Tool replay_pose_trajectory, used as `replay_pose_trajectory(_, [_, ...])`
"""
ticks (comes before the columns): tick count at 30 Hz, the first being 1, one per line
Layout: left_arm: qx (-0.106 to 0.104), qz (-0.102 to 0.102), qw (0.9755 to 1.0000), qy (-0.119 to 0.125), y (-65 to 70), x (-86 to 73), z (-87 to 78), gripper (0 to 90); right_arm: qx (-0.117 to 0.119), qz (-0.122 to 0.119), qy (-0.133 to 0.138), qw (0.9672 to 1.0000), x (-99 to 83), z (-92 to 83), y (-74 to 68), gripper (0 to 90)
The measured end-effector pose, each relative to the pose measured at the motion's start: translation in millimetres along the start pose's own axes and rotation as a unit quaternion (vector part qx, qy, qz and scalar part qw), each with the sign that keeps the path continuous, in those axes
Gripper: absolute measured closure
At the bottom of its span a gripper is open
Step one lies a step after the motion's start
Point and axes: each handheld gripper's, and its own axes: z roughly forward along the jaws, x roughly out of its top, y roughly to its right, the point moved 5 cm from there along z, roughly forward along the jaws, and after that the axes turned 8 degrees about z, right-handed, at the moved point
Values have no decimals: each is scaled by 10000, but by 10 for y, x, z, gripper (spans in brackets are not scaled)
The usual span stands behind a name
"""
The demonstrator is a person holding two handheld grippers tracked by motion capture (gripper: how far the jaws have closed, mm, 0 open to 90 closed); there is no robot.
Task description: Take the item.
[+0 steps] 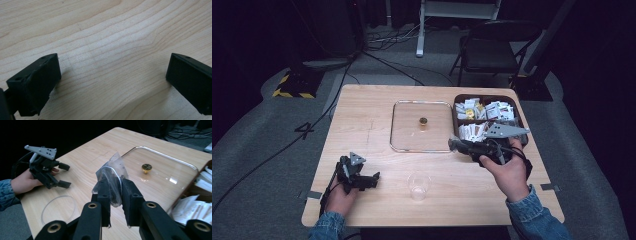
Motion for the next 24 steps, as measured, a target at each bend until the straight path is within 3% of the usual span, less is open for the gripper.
replay_pose_trajectory(14, [4,0,10000,-2,0,-1,0,0,365,-135,-132,9992,-55,184,-247,780])
replay_pose_trajectory(24, [-1,-17,10000,4,4,-2,0,0,871,-140,-288,9957,-136,376,-447,781])
